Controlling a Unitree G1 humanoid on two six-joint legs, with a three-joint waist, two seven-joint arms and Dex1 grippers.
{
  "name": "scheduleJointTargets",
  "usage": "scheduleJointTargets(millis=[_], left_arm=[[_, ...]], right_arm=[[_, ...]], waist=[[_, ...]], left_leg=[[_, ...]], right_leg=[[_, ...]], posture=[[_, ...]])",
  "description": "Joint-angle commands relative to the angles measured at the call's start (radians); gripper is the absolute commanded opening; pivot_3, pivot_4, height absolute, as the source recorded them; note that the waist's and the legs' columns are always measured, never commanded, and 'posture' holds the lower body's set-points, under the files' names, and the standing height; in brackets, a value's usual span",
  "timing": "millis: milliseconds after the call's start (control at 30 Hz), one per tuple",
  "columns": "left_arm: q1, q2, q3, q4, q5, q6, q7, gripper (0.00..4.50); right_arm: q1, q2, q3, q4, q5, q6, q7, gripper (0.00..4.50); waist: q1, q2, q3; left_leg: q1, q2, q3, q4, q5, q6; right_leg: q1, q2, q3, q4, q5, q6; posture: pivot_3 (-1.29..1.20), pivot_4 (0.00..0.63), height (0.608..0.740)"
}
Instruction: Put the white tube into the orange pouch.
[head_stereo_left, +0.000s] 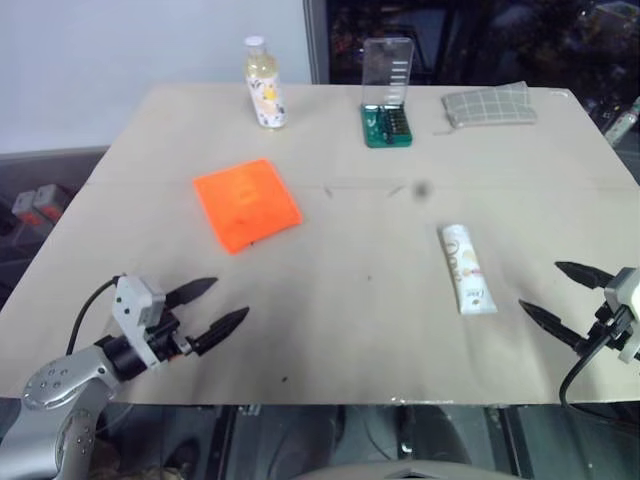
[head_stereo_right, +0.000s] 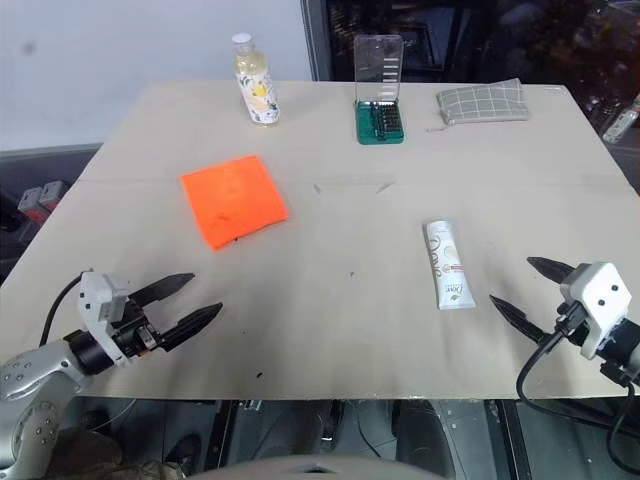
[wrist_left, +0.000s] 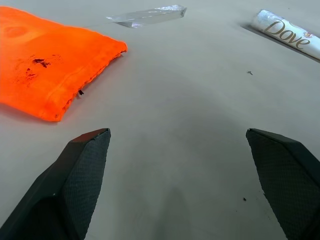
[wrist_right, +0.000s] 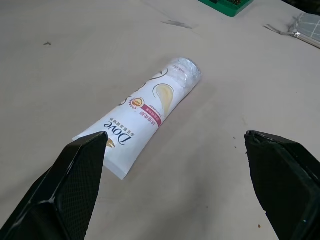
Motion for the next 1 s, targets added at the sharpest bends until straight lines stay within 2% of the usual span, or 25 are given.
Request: scheduleJointTargets(millis=[33, 333, 433, 533, 667, 733, 1000], left_arm=[[-0.024, 0.008, 0.012, -0.026, -0.008, 0.001, 0.018, 4.5], [-0.157, 0.007, -0.048, -0.056, 0.053, 0.025, 0.135, 4.5], [-0.212, 0.036, -0.1, -0.037, 0.226, 0.013, 0.252, 4.5], [-0.264, 0.1, -0.147, 0.007, 0.366, -0.005, 0.296, 4.5], [-0.319, 0.148, -0.182, 0.082, 0.454, -0.055, 0.303, 4.5], [-0.342, 0.15, -0.19, 0.105, 0.467, -0.058, 0.303, 4.5], [-0.436, 0.155, -0.313, 0.196, 0.698, -0.093, 0.424, 4.5]], right_arm=[[-0.023, -0.005, 0.013, -0.07, 0.027, 0.013, -0.016, 4.44], [-0.119, 0.016, 0.134, -0.206, 0.104, -0.004, 0.0, 4.44], [-0.163, 0.022, 0.234, -0.264, 0.097, 0.005, -0.009, 4.44], [-0.205, 0.036, 0.307, -0.288, 0.079, 0.005, -0.032, 4.44], [-0.239, 0.037, 0.348, -0.277, 0.038, -0.012, -0.044, 4.44], [-0.247, 0.038, 0.358, -0.275, 0.034, -0.011, -0.048, 4.44], [-0.256, 0.045, 0.384, -0.251, 0.009, -0.046, -0.043, 4.44]], waist=[[0.0, 0.0, 0.0], [0.0, 0.0, 0.0], [0.0, -0.001, 0.0], [0.0, -0.002, 0.001], [0.0, -0.002, 0.001], [0.0, -0.002, 0.001], [0.0, -0.002, 0.001]], left_leg=[[0.0, 0.0, 0.0, 0.0, 0.0, 0.0], [0.001, 0.001, 0.001, 0.003, 0.0, 0.0], [0.001, 0.001, 0.001, 0.003, 0.0, 0.0], [0.001, 0.001, 0.001, 0.002, 0.0, 0.0], [0.001, 0.001, 0.002, 0.003, 0.0, 0.0], [0.001, 0.001, 0.002, 0.003, 0.0, 0.0], [0.001, 0.001, 0.001, 0.003, 0.0, 0.0]], right_leg=[[0.0, 0.0, 0.0, 0.0, 0.0, 0.0], [0.001, 0.0, -0.001, 0.001, 0.0, 0.001], [0.001, 0.001, -0.002, 0.001, 0.001, 0.0], [0.001, 0.001, -0.001, 0.001, 0.003, -0.003], [0.0, 0.002, -0.004, 0.001, 0.003, -0.003], [0.0, 0.002, -0.005, 0.001, 0.002, -0.002], [0.001, 0.003, -0.006, 0.001, 0.005, 0.001]], posture=[[0.0, 0.15, 0.74], [0.0, 0.15, 0.74], [0.0, 0.15, 0.74], [0.0, 0.15, 0.74], [0.0, 0.15, 0.74], [0.0, 0.15, 0.74], [0.0, 0.15, 0.74]])
